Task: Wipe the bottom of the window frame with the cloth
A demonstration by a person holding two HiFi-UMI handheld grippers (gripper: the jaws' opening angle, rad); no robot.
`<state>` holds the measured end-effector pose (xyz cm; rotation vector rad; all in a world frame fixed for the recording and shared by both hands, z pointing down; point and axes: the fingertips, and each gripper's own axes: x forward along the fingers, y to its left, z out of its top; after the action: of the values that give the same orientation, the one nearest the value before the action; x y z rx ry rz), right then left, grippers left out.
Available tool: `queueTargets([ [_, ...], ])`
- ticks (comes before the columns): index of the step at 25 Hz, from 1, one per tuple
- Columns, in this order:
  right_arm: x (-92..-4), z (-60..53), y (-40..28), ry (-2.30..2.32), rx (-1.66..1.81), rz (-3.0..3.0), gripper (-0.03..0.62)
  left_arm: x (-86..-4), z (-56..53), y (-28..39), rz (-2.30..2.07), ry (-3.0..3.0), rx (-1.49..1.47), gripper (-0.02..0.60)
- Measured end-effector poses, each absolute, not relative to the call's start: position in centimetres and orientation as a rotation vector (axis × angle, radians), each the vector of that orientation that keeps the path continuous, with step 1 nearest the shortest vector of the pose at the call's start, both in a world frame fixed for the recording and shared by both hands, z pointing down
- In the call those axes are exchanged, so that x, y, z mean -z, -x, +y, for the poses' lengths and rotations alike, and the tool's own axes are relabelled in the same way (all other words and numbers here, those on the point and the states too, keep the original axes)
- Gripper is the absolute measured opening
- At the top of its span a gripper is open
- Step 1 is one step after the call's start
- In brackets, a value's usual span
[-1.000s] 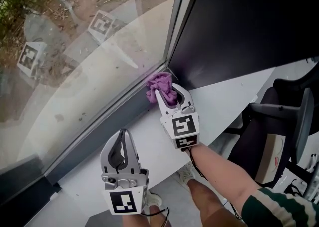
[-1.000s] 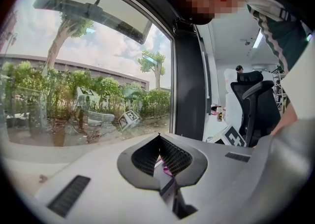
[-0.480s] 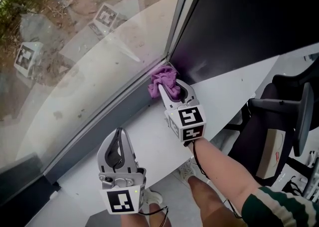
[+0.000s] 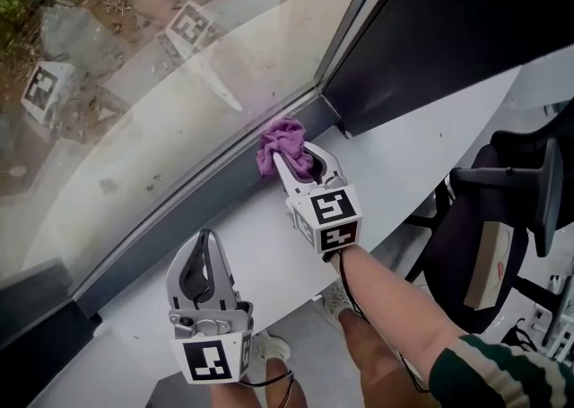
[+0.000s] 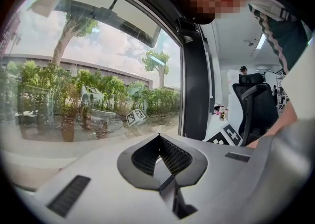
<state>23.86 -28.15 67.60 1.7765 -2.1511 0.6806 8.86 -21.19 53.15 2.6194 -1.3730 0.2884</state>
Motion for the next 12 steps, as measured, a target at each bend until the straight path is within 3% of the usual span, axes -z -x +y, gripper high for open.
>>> queueTargets([
  [12,-67.8,-26.6,-15.6,-1.623,-0.696,-2.231,0.147,-52.8,-19.2,-2.0,-1.468,-2.572,-0.289,0.006],
])
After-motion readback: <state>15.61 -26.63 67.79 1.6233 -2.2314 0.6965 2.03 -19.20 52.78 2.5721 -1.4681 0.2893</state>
